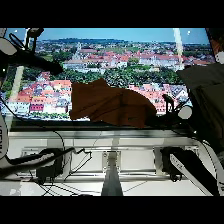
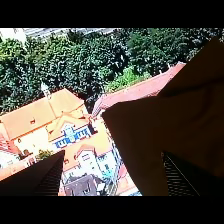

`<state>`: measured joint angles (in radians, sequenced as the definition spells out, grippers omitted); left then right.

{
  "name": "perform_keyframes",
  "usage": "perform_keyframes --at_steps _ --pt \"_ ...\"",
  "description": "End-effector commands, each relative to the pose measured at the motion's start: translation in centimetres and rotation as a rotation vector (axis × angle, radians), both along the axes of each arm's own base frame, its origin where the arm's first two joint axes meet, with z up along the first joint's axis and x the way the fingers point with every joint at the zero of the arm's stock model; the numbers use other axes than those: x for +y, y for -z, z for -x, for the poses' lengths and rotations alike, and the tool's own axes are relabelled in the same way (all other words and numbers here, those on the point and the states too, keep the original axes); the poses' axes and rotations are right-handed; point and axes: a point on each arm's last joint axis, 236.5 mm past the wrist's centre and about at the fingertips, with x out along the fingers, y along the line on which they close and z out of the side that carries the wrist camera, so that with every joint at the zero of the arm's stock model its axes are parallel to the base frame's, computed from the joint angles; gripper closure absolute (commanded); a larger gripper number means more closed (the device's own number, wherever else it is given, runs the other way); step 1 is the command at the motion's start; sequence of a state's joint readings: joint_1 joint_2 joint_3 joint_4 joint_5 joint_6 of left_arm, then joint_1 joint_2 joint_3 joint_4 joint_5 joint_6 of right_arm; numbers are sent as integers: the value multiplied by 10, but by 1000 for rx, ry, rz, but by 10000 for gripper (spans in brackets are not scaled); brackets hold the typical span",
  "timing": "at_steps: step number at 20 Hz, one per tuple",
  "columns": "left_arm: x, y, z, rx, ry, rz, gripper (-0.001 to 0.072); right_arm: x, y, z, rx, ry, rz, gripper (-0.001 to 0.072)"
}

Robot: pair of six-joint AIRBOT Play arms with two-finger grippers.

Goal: Fold the clothes and pants, and hang the long-sleeved shirts on hangers.

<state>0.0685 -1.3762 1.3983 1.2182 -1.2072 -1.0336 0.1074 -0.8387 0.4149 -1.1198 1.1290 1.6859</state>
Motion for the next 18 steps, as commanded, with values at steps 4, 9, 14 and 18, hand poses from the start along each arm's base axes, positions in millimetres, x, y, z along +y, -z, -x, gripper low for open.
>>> perform_keyframes --at_steps 4,9,14,18 --pt "0 1 0 4 1 0 -7 18 36 -11 68 211 -92 376" --pt "0 9 -1 24 1 2 -6 19 34 -50 -29 266 -106 698" --pt "0 9 -1 25 -4 3 -3 0 -64 -147 -391 -19 37 698" --pt "1 12 -1 39 -30 14 -3 -50 -168 -213 -678 -127 316 698"
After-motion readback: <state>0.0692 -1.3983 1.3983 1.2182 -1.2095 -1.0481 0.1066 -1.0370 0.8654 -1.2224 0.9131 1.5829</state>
